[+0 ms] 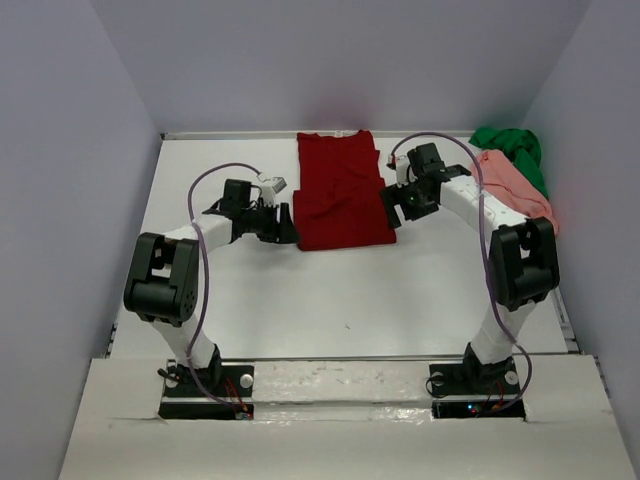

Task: Fold and stack the t-shirts
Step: Grab one side of the 2/3 rectangular tshirt with both arms

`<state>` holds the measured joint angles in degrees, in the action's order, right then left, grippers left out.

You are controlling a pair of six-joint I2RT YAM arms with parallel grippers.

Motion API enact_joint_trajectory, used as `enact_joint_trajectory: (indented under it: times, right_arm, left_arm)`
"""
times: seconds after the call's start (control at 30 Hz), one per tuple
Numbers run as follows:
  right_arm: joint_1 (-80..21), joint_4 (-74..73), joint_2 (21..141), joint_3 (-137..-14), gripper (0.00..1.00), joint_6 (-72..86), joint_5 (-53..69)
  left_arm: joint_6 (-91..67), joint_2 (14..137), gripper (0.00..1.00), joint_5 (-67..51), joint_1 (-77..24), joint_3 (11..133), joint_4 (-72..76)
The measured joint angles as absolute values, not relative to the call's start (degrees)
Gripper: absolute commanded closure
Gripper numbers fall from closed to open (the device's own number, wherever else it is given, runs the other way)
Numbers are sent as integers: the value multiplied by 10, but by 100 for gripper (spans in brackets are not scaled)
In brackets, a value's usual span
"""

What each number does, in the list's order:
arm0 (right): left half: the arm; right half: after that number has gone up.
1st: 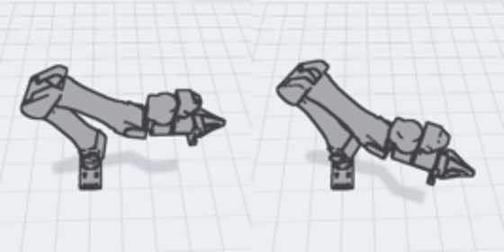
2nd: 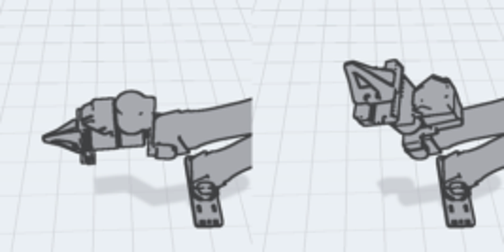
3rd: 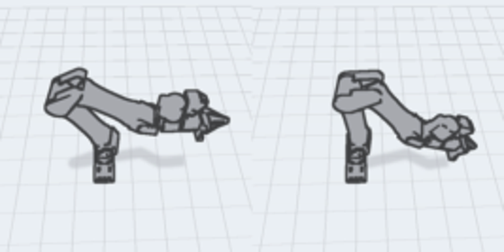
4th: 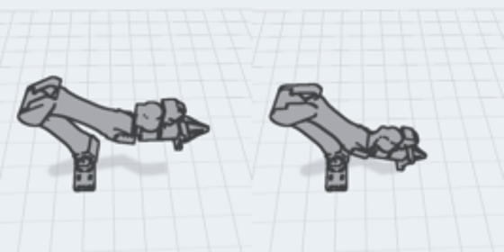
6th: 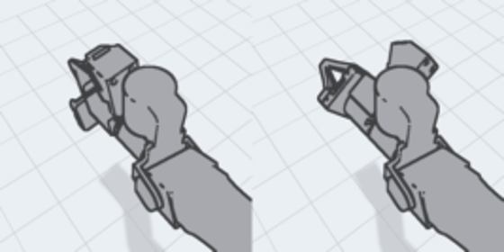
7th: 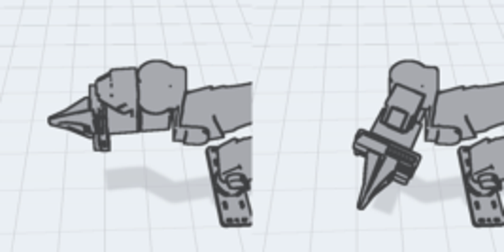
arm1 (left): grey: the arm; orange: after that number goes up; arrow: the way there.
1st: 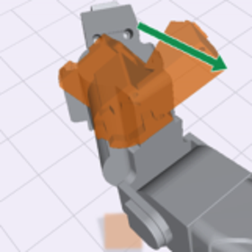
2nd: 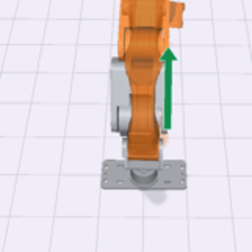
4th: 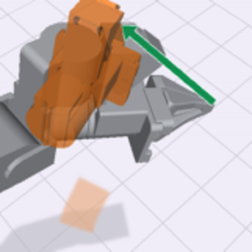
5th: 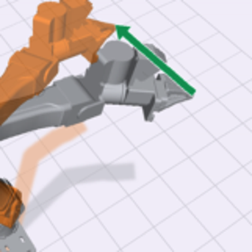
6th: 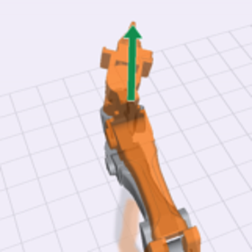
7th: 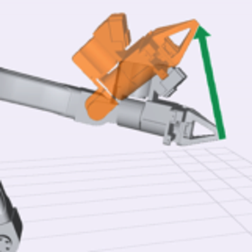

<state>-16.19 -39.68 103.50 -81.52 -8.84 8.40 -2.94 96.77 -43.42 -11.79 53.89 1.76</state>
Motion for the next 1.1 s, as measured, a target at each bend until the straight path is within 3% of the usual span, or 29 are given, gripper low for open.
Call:
enact_joint_trajectory:
  times: [0.1,0.23,0.77,1.07,1.1]
  right_arm:
    - [-162,-400,1050,-825,23,-80,95]
    - [-162,-401,1064,-835,27,-72,105]
    - [-161,-415,1096,-840,30,-67,140]
    - [-161,-420,1100,-840,33,-74,140]
    - [-161,-420,1103,-840,33,-75,139]
  left_arm:
    - [-22,992,43,-416,-134,557,-2]
    - [-15,1014,44,-396,-151,571,-21]
    - [5,1054,49,-331,-173,610,-51]
    - [24,1094,58,-343,-191,666,-81]
    - [26,1094,64,-345,-194,666,-83]
